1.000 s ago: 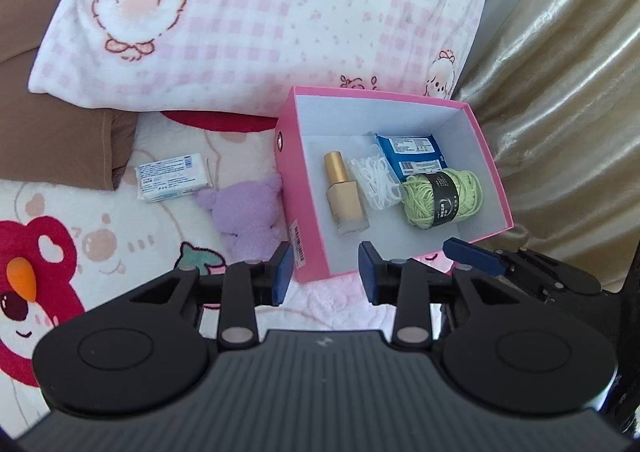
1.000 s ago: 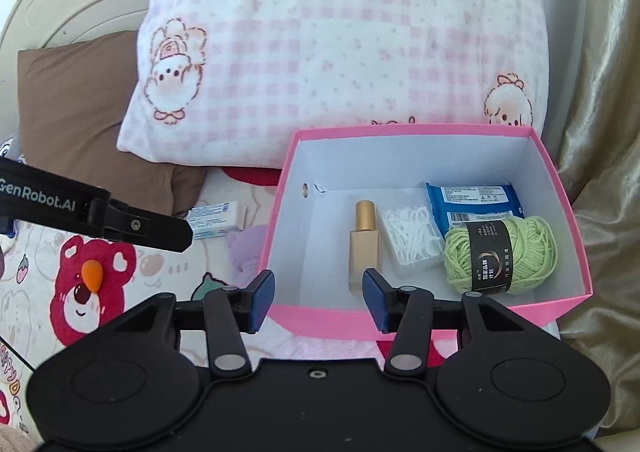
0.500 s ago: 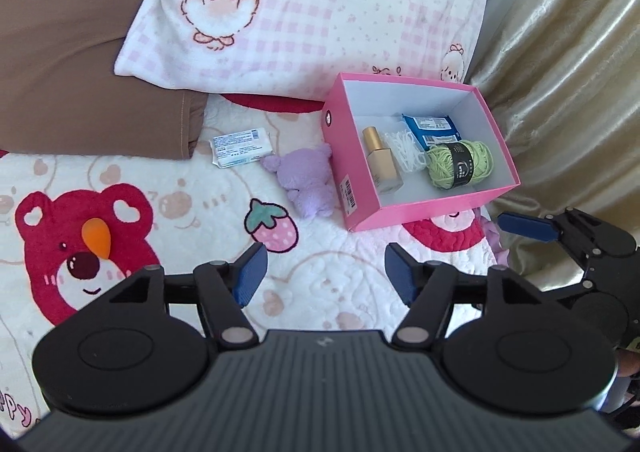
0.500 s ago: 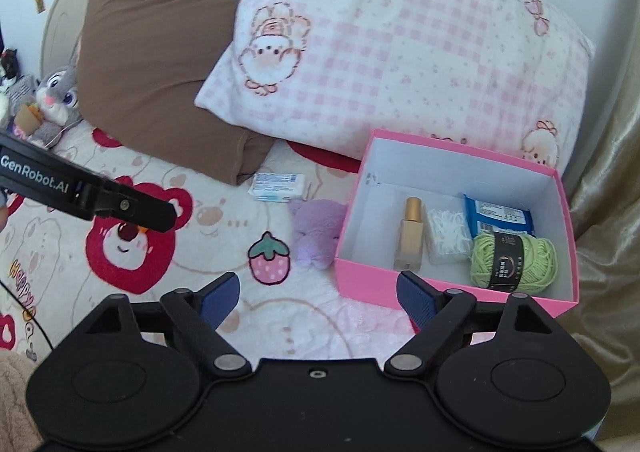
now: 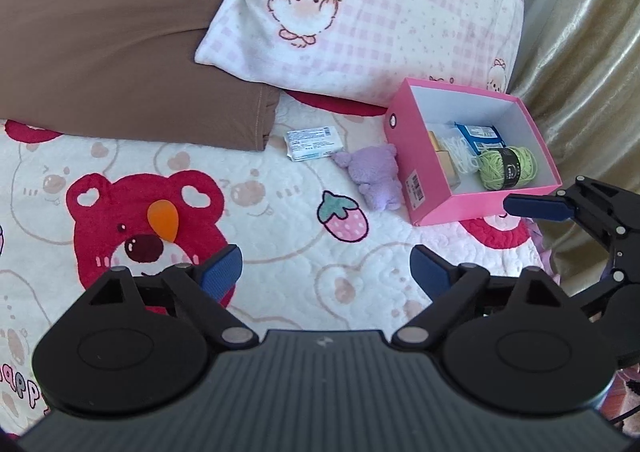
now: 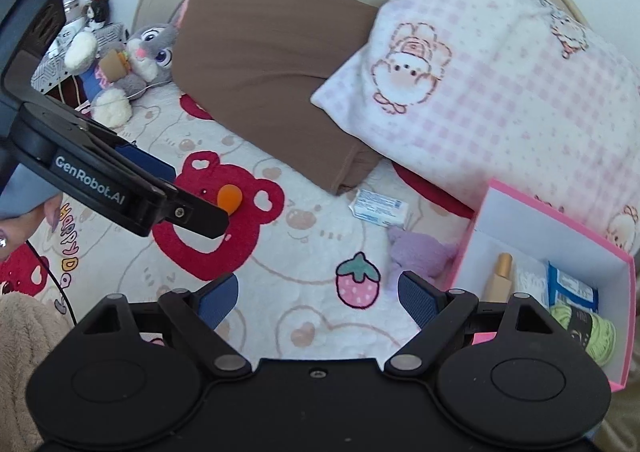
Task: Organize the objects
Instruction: 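Move the left gripper toward the orange makeup sponge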
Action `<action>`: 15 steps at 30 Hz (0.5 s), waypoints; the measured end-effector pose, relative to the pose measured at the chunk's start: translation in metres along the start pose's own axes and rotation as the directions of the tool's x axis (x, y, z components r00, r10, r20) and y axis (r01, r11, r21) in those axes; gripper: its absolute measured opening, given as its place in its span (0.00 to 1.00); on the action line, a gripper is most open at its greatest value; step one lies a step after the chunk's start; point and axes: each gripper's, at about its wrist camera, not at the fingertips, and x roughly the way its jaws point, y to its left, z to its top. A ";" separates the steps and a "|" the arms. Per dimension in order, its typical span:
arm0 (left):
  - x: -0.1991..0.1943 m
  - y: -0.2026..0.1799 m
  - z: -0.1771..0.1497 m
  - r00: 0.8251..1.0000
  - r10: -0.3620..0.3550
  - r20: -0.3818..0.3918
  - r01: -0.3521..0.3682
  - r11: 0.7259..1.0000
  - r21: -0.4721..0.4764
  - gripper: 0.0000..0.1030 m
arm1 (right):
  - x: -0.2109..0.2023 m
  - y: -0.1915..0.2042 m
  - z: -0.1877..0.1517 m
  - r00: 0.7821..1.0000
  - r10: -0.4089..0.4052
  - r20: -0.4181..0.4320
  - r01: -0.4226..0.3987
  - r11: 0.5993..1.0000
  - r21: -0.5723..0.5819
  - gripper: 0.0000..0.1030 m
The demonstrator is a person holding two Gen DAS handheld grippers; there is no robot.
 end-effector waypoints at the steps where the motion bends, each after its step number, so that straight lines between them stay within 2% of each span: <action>1: 0.001 0.007 -0.001 1.000 0.000 0.004 0.000 1.000 -0.008 0.90 | 0.005 0.004 0.002 1.000 0.013 0.012 -0.013 1.000 -0.021 0.87; 6: 0.014 0.043 -0.003 1.000 -0.004 0.029 0.005 0.999 -0.047 0.90 | 0.038 0.017 0.016 0.997 0.055 0.048 -0.054 0.998 -0.036 0.87; 11: 0.036 0.084 -0.002 0.998 0.010 0.056 -0.003 0.992 -0.127 0.90 | 0.084 0.025 0.028 0.990 0.142 0.016 -0.142 0.990 -0.015 0.87; 15: 0.063 0.118 -0.005 1.000 0.012 0.012 -0.009 0.977 -0.211 0.89 | 0.123 0.038 0.030 0.983 0.181 -0.007 -0.181 0.983 -0.029 0.87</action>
